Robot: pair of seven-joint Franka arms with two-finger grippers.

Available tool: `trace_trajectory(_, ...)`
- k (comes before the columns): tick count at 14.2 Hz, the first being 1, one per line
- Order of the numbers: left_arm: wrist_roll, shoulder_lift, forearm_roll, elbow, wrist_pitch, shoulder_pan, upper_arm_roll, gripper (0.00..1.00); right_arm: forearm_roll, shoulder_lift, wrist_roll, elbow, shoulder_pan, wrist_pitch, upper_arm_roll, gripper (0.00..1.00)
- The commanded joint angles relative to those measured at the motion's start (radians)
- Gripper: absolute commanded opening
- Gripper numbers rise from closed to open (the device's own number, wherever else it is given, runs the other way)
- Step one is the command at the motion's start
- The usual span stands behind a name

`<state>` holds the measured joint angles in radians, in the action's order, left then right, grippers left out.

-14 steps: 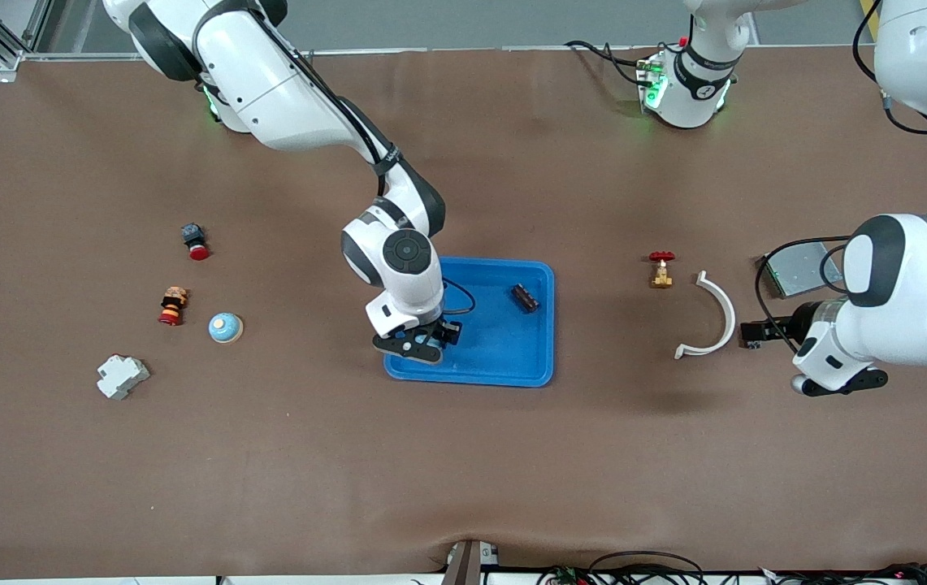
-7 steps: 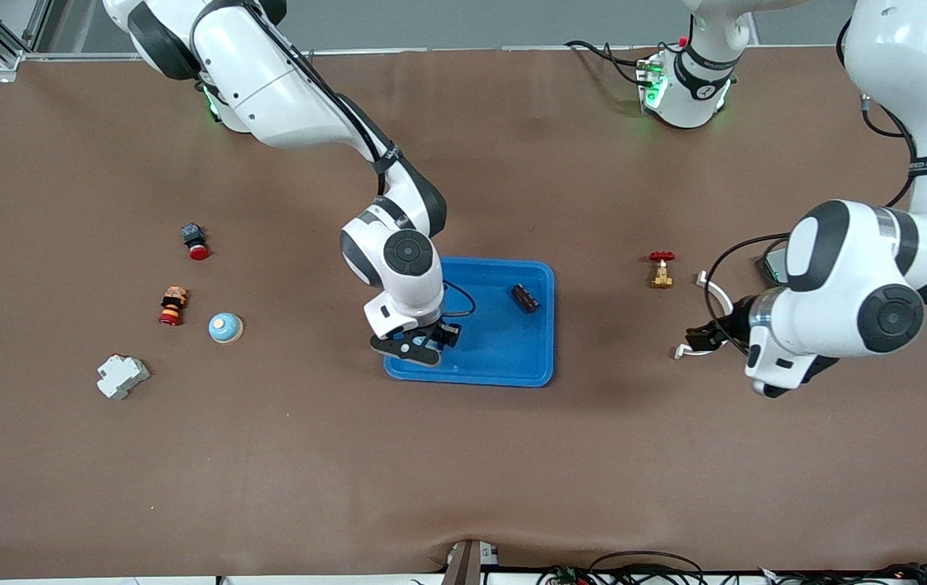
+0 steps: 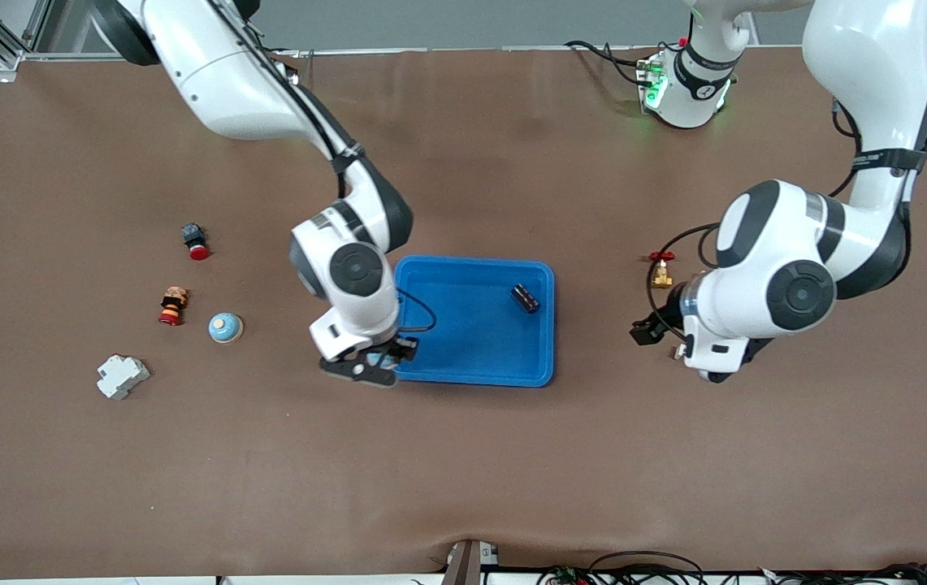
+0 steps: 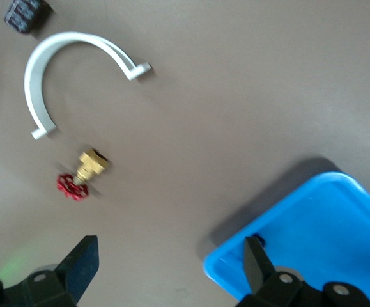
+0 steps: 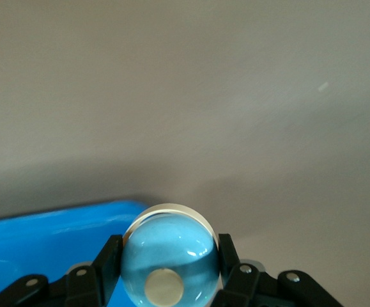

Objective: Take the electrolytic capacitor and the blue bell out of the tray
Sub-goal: 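Set the bell on the table while the left gripper reaches the capacitor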

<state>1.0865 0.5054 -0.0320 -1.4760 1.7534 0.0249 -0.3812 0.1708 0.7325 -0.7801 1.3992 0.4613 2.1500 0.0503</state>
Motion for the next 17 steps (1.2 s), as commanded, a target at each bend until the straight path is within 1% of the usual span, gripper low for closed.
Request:
trace_trajectory(1,0.105,0.016,0.009,0.034,0.029,0.052,0.002,1.0,0.006,-0.082,0.146,0.113,-0.105,0.021,0.023,0.0)
trace_trajectory(5,0.26,0.067,-0.005,0.034,0.13,0.14,0.005,1.0,0.0,-0.134,0.332,0.213,-0.217,0.095,0.025,0.0)
trace_trajectory(8,0.306,0.116,-0.016,0.033,0.204,0.184,0.012,1.0,-0.072,-0.145,0.532,0.288,-0.311,0.192,0.025,0.0)
trace_trajectory(9,0.335,0.133,-0.019,0.033,0.231,0.202,0.013,1.0,-0.089,-0.143,0.595,0.3,-0.341,0.217,0.025,0.0)
trace_trajectory(11,0.387,0.166,-0.063,0.033,0.271,0.228,0.013,1.0,-0.103,-0.137,0.697,0.314,-0.392,0.255,0.025,0.0)
trace_trajectory(13,0.433,0.194,-0.094,0.033,0.296,0.243,0.013,1.0,-0.105,-0.133,0.76,0.314,-0.426,0.264,0.025,0.0)
trace_trajectory(16,0.447,0.217,-0.097,0.033,0.324,0.259,0.013,1.0,-0.106,-0.119,0.827,0.314,-0.473,0.269,0.026,0.0)
trace_trajectory(17,0.447,0.22,-0.097,0.033,0.324,0.271,0.013,1.0,-0.129,-0.108,0.852,0.314,-0.493,0.269,0.032,0.0)
